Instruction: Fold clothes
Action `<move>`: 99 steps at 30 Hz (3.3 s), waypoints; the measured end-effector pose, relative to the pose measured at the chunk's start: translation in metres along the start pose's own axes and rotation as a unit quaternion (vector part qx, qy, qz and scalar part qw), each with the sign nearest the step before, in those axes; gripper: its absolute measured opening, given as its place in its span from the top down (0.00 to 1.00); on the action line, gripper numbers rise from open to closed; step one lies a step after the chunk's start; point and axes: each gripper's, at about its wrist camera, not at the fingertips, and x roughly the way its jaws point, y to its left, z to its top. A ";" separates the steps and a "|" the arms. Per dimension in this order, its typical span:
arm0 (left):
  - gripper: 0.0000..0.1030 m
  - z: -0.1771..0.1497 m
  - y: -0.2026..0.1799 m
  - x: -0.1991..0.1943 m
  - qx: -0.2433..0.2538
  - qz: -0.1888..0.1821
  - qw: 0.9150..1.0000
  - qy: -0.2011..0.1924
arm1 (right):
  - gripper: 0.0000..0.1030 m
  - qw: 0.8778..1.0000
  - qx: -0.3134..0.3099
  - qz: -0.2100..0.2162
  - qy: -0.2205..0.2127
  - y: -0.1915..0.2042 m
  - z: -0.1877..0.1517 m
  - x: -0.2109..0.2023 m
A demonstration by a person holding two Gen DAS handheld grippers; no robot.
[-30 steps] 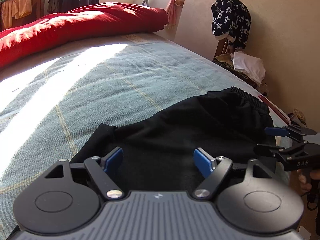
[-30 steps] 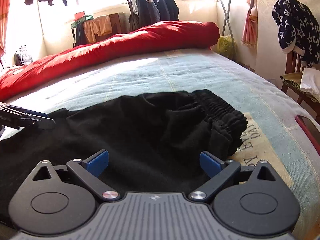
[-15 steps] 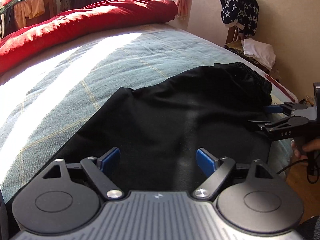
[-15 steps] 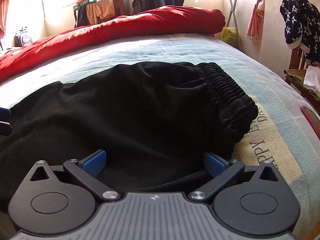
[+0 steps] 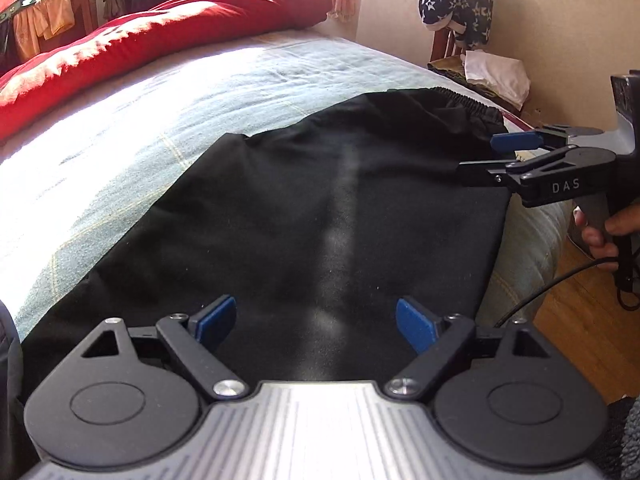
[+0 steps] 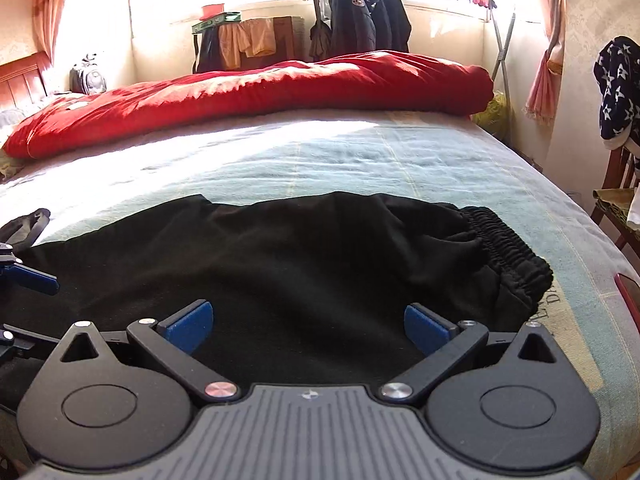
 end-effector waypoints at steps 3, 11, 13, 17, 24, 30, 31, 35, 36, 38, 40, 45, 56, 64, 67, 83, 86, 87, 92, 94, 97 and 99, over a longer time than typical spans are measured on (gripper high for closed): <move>0.15 -0.026 0.014 -0.004 -0.011 -0.008 1.000 0.023 | 0.00 0.999 -0.009 -0.019 0.040 0.034 -0.016 0.008; 0.15 -0.045 0.059 -0.041 -0.015 -0.037 0.999 -0.034 | 0.00 0.997 -0.002 -0.075 0.027 0.095 -0.025 -0.024; 0.14 -0.049 0.066 -0.039 -0.017 -0.036 0.999 -0.025 | 0.00 0.997 -0.003 -0.074 0.024 0.107 -0.021 -0.021; 0.14 -0.063 0.076 -0.039 -0.021 -0.044 0.999 -0.014 | 0.00 0.994 0.000 -0.083 0.073 0.124 -0.029 -0.001; 0.14 -0.078 0.106 -0.058 -0.042 -0.066 0.996 -0.036 | 0.00 0.989 0.014 -0.113 0.090 0.137 -0.033 -0.002; 0.14 -0.084 0.115 -0.056 -0.038 -0.072 0.996 -0.034 | 0.00 0.985 -0.024 -0.114 0.126 0.159 -0.027 0.015; 0.14 -0.085 0.117 -0.058 -0.040 -0.074 0.996 -0.036 | 0.00 0.984 -0.018 -0.116 0.131 0.159 -0.028 0.017; 0.14 -0.087 0.131 -0.079 -0.049 -0.088 0.993 -0.061 | 0.00 0.982 -0.004 -0.132 0.135 0.161 -0.021 0.011; 0.14 -0.086 0.135 -0.086 -0.048 -0.092 0.992 -0.071 | 0.00 0.982 -0.006 -0.135 0.133 0.164 -0.017 0.009; 0.13 -0.085 0.144 -0.097 -0.049 -0.094 0.991 -0.086 | 0.00 0.983 -0.011 -0.133 0.128 0.171 -0.009 0.006; 0.12 -0.084 0.154 -0.103 -0.058 -0.090 0.990 -0.091 | 0.00 0.984 -0.018 -0.123 0.127 0.180 -0.003 0.007; 0.12 -0.091 0.172 -0.114 -0.072 -0.075 0.991 -0.087 | 0.00 0.986 -0.040 -0.085 0.136 0.203 0.005 0.013; 0.12 -0.097 0.194 -0.123 -0.103 -0.032 0.991 -0.073 | 0.00 0.993 0.006 0.052 0.110 0.221 0.028 0.016; 0.12 -0.110 0.194 -0.138 -0.173 0.024 0.982 -0.076 | 0.00 0.970 0.015 0.210 0.122 0.238 0.054 0.058; 0.12 -0.112 0.195 -0.143 -0.194 0.042 0.977 -0.080 | 0.00 0.950 0.029 0.278 0.138 0.247 0.063 0.077; 0.12 -0.164 0.225 -0.171 -0.365 0.073 0.922 -0.106 | 0.00 0.887 -0.024 0.415 0.200 0.330 0.065 0.118; 0.12 -0.170 0.228 -0.172 -0.381 0.080 0.915 -0.106 | 0.00 0.880 -0.048 0.434 0.189 0.347 0.069 0.101; 0.11 -0.172 0.229 -0.174 -0.385 0.083 0.913 -0.110 | 0.01 0.879 -0.058 0.435 0.184 0.352 0.070 0.094; 0.09 -0.182 0.234 -0.189 -0.405 0.089 0.900 -0.132 | 0.00 0.863 -0.101 0.458 0.188 0.376 0.070 0.072; 0.09 -0.182 0.234 -0.193 -0.405 0.098 0.899 -0.135 | 0.00 0.851 -0.117 0.475 0.193 0.384 0.066 0.064; 0.09 -0.183 0.233 -0.196 -0.402 0.102 0.899 -0.141 | 0.00 0.831 -0.134 0.495 0.217 0.399 0.055 0.059; 0.09 -0.184 0.233 -0.195 -0.407 0.109 0.896 -0.138 | 0.00 0.812 -0.144 0.515 0.236 0.409 0.046 0.057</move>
